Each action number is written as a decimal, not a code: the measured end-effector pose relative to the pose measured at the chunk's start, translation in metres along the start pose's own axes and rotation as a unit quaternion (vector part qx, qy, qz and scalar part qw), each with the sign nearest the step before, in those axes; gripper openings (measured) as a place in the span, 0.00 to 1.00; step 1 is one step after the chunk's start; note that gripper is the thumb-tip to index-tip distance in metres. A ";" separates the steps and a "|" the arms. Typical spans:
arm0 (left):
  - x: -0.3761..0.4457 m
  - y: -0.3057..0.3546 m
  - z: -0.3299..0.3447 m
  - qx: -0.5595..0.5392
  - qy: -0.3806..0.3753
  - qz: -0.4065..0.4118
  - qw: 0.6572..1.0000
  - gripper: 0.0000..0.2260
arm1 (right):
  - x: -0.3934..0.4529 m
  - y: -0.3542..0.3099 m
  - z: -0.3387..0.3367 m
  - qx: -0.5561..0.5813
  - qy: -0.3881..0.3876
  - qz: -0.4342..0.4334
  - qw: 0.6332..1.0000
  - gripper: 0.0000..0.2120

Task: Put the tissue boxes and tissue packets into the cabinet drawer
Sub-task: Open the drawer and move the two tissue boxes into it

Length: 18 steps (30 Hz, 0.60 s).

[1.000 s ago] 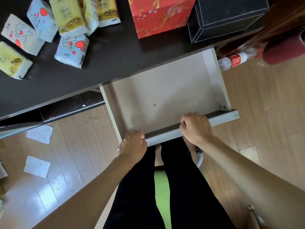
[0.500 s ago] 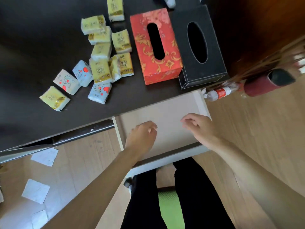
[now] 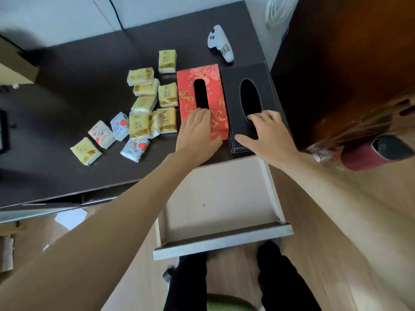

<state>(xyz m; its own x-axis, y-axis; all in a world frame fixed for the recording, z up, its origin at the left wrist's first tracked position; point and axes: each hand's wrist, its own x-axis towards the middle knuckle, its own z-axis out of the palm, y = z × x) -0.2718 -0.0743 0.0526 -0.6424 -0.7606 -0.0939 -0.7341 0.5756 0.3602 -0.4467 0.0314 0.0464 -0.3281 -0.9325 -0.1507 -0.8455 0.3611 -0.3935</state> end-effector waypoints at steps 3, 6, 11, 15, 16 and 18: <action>-0.005 -0.002 0.018 0.059 0.049 0.005 0.997 0.34 | -0.006 0.013 0.016 -0.041 0.033 -0.035 0.998 0.43; -0.004 -0.003 0.031 0.075 0.103 -0.005 0.992 0.36 | -0.011 0.019 0.035 -0.071 0.093 -0.054 0.992 0.46; 0.001 -0.013 0.056 0.129 0.195 0.009 0.972 0.38 | -0.002 0.023 0.057 -0.116 0.207 -0.048 0.970 0.46; 0.007 -0.020 0.066 0.160 0.246 0.006 0.956 0.32 | 0.007 0.023 0.060 -0.153 0.200 -0.045 0.967 0.52; 0.008 -0.020 0.066 0.160 0.252 0.009 0.954 0.31 | 0.008 0.022 0.059 -0.158 0.196 -0.045 0.967 0.52; 0.013 -0.022 0.063 0.145 0.254 0.019 0.956 0.32 | 0.009 0.018 0.056 -0.158 0.197 -0.042 0.967 0.52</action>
<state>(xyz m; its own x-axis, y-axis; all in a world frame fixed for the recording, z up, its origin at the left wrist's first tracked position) -0.2776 -0.0776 -0.0150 -0.5337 -0.7436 0.4028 -0.7902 0.6082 0.0756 -0.4417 0.0292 -0.0133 -0.3355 -0.9078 0.2518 -0.9420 0.3251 -0.0830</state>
